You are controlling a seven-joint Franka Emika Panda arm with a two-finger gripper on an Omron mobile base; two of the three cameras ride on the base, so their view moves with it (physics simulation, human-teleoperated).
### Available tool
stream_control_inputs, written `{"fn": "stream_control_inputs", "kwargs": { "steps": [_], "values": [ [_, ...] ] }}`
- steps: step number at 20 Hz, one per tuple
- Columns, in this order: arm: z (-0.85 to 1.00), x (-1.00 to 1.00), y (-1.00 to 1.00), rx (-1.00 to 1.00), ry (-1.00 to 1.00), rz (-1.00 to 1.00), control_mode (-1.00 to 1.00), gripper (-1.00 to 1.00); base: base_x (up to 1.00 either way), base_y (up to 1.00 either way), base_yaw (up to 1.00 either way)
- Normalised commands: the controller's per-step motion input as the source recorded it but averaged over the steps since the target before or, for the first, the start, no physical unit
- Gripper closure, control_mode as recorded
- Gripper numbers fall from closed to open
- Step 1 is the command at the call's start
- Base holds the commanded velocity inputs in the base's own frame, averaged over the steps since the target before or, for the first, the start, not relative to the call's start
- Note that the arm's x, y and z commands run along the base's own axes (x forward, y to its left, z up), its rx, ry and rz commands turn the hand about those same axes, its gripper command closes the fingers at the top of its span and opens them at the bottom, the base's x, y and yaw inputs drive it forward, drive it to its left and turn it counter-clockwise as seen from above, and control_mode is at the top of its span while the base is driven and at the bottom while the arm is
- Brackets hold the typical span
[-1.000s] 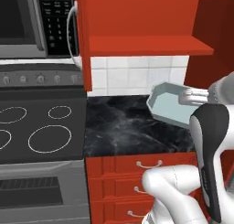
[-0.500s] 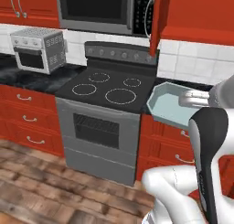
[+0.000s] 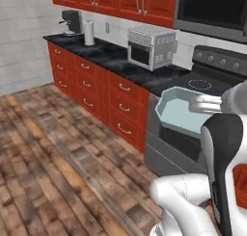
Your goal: Retrieve the tupperware and aluminum foil from the cabinet and place them on the dining counter near the plate with carrot and bell pepper to prepare for storing leftovers.
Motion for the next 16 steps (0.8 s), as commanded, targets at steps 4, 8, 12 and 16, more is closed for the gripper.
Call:
{"fn": "stream_control_inputs", "kwargs": {
  "steps": [4,8,12,16],
  "values": [
    [0.00,0.00,0.00,0.00,0.00,0.00,1.00,1.00,1.00,0.00,0.51],
    [0.00,0.00,0.00,0.00,0.00,0.00,1.00,1.00,1.00,0.00,0.36],
    [0.00,0.00,0.00,0.00,0.00,0.00,1.00,1.00,1.00,0.00,0.25],
    [0.00,0.00,0.00,0.00,0.00,0.00,1.00,1.00,1.00,0.03,0.23]
  ]
}}
